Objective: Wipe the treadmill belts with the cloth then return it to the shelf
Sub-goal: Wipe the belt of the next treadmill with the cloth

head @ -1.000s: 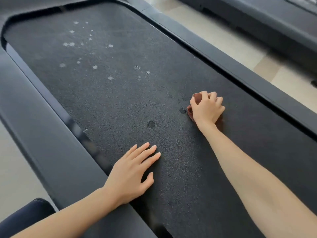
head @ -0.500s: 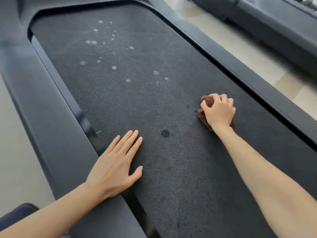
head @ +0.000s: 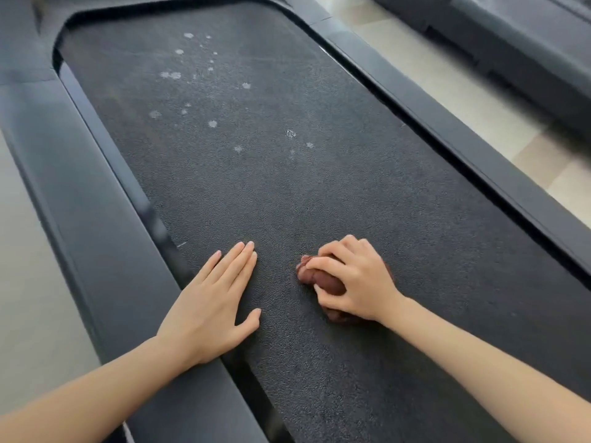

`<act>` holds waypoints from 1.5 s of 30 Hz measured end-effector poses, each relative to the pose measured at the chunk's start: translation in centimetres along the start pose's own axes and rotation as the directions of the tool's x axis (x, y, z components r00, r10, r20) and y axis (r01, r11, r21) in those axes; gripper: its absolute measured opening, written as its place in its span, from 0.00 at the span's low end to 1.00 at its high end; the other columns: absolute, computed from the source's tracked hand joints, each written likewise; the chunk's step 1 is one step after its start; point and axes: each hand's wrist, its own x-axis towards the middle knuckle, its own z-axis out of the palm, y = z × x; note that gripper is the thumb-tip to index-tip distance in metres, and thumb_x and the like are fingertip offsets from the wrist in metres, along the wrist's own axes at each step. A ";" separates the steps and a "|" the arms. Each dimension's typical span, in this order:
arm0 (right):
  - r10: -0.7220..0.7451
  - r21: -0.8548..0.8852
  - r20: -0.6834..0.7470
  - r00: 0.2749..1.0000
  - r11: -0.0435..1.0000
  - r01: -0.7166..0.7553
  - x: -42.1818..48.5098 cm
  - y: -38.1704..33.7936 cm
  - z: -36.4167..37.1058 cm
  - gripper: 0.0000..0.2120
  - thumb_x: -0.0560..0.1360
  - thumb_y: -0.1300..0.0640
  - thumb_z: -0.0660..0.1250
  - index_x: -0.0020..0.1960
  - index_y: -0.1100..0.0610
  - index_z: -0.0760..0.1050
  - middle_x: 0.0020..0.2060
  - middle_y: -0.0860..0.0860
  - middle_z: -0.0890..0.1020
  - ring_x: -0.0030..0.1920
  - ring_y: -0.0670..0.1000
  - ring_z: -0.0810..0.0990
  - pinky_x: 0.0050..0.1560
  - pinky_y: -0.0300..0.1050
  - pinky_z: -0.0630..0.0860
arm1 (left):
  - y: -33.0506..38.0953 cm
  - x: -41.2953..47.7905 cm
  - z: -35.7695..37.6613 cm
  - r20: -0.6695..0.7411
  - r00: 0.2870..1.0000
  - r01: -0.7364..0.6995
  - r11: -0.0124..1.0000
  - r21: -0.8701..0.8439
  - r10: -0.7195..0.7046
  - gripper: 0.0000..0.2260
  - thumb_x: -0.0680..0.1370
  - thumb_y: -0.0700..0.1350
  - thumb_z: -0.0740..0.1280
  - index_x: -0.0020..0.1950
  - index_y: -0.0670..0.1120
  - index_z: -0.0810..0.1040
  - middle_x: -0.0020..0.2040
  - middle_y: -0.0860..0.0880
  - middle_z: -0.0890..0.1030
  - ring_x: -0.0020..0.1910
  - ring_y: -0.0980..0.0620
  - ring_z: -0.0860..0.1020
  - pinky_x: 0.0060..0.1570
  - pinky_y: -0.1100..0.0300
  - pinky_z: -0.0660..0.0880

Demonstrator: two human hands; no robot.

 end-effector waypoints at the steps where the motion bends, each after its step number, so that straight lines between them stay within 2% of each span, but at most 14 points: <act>1: 0.028 -0.022 -0.011 1.000 0.999 -0.029 0.2 1.1 -0.3 0.13 0.69 0.46 0.67 0.50 0.50 0.80 0.46 0.49 0.79 0.44 0.54 0.75 0.43 0.49 0.70 | 0.0 0.0 0.0 -0.002 1.000 -0.001 1.000 -0.004 0.001 0.35 0.74 0.60 0.54 0.75 0.40 0.58 0.76 0.46 0.56 0.76 0.48 0.54 0.71 0.50 0.52; 4: 0.355 -0.079 -0.108 0.928 0.928 -0.364 3.8 3.8 0.2 0.13 0.69 0.47 0.67 0.50 0.52 0.80 0.45 0.52 0.79 0.45 0.58 0.76 0.45 0.51 0.73 | -0.1 0.0 0.1 -0.014 1.000 -0.002 1.000 -0.007 0.002 0.35 0.74 0.60 0.53 0.75 0.40 0.58 0.76 0.46 0.56 0.76 0.48 0.53 0.71 0.50 0.52; 7: 0.737 -0.127 -0.175 0.653 0.641 -0.757 8.6 4.9 1.9 0.16 0.72 0.44 0.64 0.54 0.51 0.78 0.50 0.54 0.77 0.51 0.59 0.74 0.51 0.50 0.69 | -0.1 0.0 0.2 -0.019 1.000 -0.005 1.000 -0.001 0.005 0.35 0.74 0.61 0.53 0.75 0.40 0.59 0.76 0.46 0.57 0.75 0.47 0.54 0.71 0.50 0.52; 9: 0.828 -0.140 -0.201 0.524 0.505 -0.852 10.3 4.3 2.9 0.18 0.72 0.43 0.62 0.56 0.51 0.76 0.53 0.54 0.77 0.52 0.60 0.73 0.52 0.51 0.68 | -0.2 0.0 0.3 -0.027 1.000 -0.008 1.000 -0.002 0.008 0.35 0.74 0.61 0.53 0.74 0.40 0.60 0.76 0.45 0.59 0.75 0.47 0.55 0.71 0.50 0.52; 11: 0.803 -0.148 -0.196 0.563 0.544 -0.826 10.3 2.6 3.0 0.18 0.72 0.42 0.62 0.56 0.51 0.76 0.52 0.54 0.77 0.51 0.60 0.74 0.51 0.51 0.68 | -0.2 0.1 0.3 -0.027 1.000 -0.014 1.000 -0.003 0.013 0.35 0.74 0.61 0.53 0.74 0.40 0.60 0.76 0.45 0.59 0.75 0.47 0.56 0.71 0.51 0.51; 13: 0.710 -0.143 -0.141 0.690 0.675 -0.724 8.5 0.3 2.6 0.17 0.72 0.42 0.63 0.55 0.50 0.77 0.50 0.53 0.77 0.49 0.58 0.73 0.49 0.50 0.68 | -0.3 0.1 0.2 -0.027 1.000 -0.009 1.000 0.002 0.009 0.36 0.74 0.62 0.52 0.75 0.40 0.59 0.76 0.45 0.58 0.75 0.47 0.55 0.72 0.51 0.51; 15: 0.626 -0.093 -0.107 0.772 0.767 -0.635 5.7 -3.0 1.9 0.15 0.70 0.43 0.63 0.52 0.49 0.78 0.47 0.51 0.77 0.46 0.56 0.73 0.46 0.49 0.69 | -0.3 0.1 0.3 -0.032 0.999 -0.006 1.000 0.007 0.006 0.36 0.74 0.62 0.51 0.75 0.41 0.58 0.76 0.46 0.57 0.76 0.48 0.53 0.72 0.51 0.50; 21: 0.387 0.030 -0.083 0.918 0.922 -0.386 -6.2 -12.1 0.5 0.14 0.66 0.44 0.68 0.51 0.46 0.76 0.47 0.47 0.75 0.43 0.53 0.71 0.43 0.48 0.68 | -0.3 0.1 0.6 -0.040 0.999 -0.001 1.000 -0.017 0.000 0.37 0.73 0.64 0.49 0.76 0.42 0.56 0.77 0.47 0.55 0.76 0.50 0.51 0.74 0.51 0.49; 23: 0.369 0.035 -0.091 0.925 0.929 -0.368 -6.4 -12.0 0.4 0.14 0.65 0.45 0.68 0.50 0.46 0.77 0.45 0.48 0.75 0.42 0.54 0.72 0.42 0.49 0.70 | -0.2 0.0 0.6 -0.047 0.999 0.003 1.000 -0.026 -0.004 0.37 0.73 0.63 0.49 0.75 0.41 0.57 0.76 0.46 0.55 0.76 0.49 0.52 0.74 0.51 0.50; 27: 0.476 0.008 -0.107 0.873 0.878 -0.478 0.1 -8.5 0.7 0.12 0.67 0.45 0.66 0.48 0.48 0.80 0.42 0.50 0.77 0.42 0.55 0.74 0.42 0.50 0.71 | -0.3 0.2 0.6 -0.035 0.999 0.003 1.000 -0.015 -0.004 0.38 0.72 0.64 0.47 0.76 0.42 0.55 0.77 0.47 0.54 0.76 0.50 0.50 0.74 0.51 0.49; 32: 0.549 -0.115 -0.045 0.835 0.827 -0.550 5.3 -4.7 1.0 0.15 0.71 0.44 0.64 0.54 0.49 0.78 0.48 0.52 0.76 0.48 0.56 0.73 0.48 0.51 0.69 | -0.3 0.0 0.5 -0.025 1.000 -0.003 1.000 -0.021 0.002 0.39 0.71 0.65 0.45 0.76 0.42 0.53 0.77 0.47 0.51 0.76 0.51 0.48 0.74 0.54 0.45; 36: 0.518 -0.008 -0.066 0.853 0.854 -0.520 -0.4 -8.0 -0.2 0.14 0.69 0.47 0.67 0.52 0.50 0.80 0.48 0.53 0.78 0.46 0.57 0.75 0.47 0.50 0.71 | -0.2 0.1 0.5 -0.024 1.000 -0.005 0.999 -0.039 0.004 0.40 0.71 0.65 0.44 0.77 0.42 0.52 0.77 0.47 0.51 0.76 0.51 0.47 0.75 0.54 0.43; 41: 0.410 0.042 -0.100 0.907 0.912 -0.408 -11.9 -13.1 -1.8 0.16 0.64 0.49 0.70 0.52 0.47 0.77 0.48 0.51 0.78 0.46 0.55 0.75 0.58 0.50 0.68 | -0.5 0.1 0.9 -0.034 0.999 -0.005 1.000 -0.017 0.004 0.40 0.71 0.66 0.42 0.77 0.43 0.51 0.78 0.48 0.49 0.76 0.52 0.46 0.75 0.54 0.42; 45: 0.415 0.046 -0.129 0.901 0.910 -0.412 -12.6 -13.7 -1.6 0.15 0.63 0.49 0.70 0.50 0.47 0.77 0.46 0.50 0.78 0.43 0.56 0.75 0.49 0.50 0.70 | -0.5 0.1 1.0 -0.050 0.999 -0.010 1.000 -0.025 0.009 0.40 0.71 0.65 0.44 0.77 0.42 0.54 0.77 0.47 0.52 0.76 0.51 0.48 0.75 0.53 0.45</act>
